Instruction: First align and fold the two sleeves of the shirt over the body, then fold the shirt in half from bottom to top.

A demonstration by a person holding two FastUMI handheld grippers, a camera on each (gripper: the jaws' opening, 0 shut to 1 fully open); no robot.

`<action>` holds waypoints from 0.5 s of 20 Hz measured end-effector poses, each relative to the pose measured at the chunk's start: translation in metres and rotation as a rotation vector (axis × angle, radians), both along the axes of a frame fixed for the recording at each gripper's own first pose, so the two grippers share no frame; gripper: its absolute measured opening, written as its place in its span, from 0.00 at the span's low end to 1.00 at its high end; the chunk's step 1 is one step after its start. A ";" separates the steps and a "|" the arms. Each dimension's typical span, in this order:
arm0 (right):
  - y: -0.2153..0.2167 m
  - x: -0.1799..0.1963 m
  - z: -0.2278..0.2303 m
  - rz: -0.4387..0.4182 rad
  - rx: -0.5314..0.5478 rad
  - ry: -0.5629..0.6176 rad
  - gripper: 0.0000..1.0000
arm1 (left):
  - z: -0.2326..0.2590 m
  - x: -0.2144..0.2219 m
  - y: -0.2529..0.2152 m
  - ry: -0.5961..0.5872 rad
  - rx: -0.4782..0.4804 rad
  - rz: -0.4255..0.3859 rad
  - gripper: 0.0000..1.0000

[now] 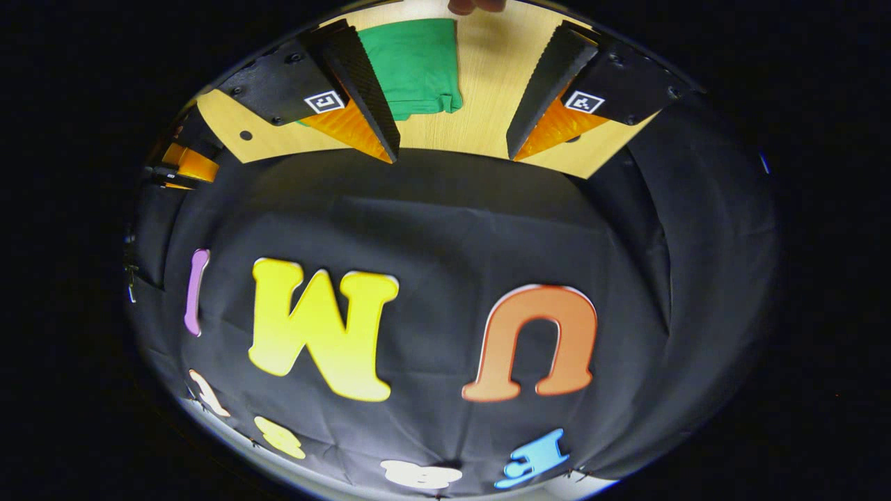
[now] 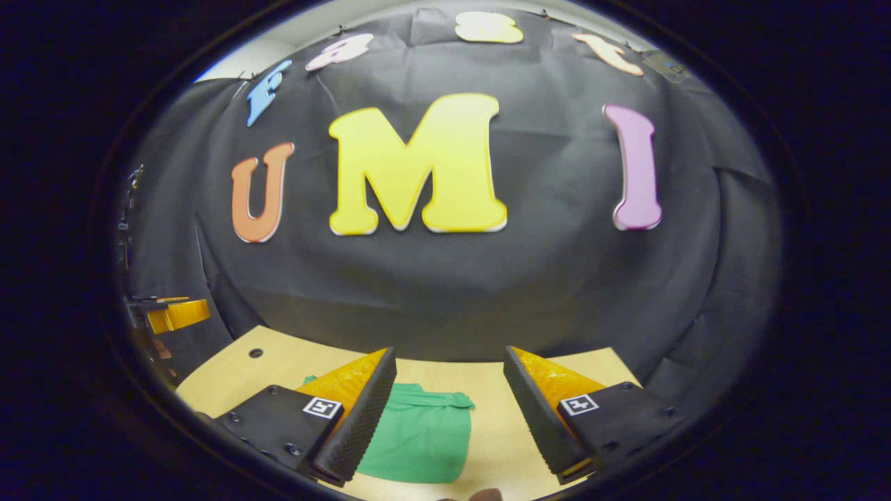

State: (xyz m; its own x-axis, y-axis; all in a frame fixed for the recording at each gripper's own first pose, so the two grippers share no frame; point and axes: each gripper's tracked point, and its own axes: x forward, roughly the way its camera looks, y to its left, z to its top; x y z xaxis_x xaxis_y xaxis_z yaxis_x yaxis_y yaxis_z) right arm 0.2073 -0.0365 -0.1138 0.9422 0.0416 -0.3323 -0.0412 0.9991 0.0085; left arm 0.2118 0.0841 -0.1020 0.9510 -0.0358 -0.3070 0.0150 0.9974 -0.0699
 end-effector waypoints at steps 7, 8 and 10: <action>0.007 -0.138 0.107 -0.034 -0.122 -0.221 0.92 | 0.103 -0.139 -0.013 -0.140 0.046 0.041 0.98; 0.010 -0.158 0.110 -0.033 -0.131 -0.236 0.92 | 0.105 -0.155 -0.016 -0.153 0.040 0.046 0.98; 0.020 -0.195 0.102 -0.029 -0.120 -0.237 0.93 | 0.108 -0.188 -0.023 -0.179 0.026 0.060 0.89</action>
State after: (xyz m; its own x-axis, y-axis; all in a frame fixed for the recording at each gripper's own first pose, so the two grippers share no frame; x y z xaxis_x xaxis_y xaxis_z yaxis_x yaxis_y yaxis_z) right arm 0.0127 -0.0169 -0.0117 0.9946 -0.0132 -0.1030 0.0011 0.9931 -0.1169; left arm 0.0238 0.0611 0.0059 0.9908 0.0280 -0.1328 -0.0342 0.9984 -0.0451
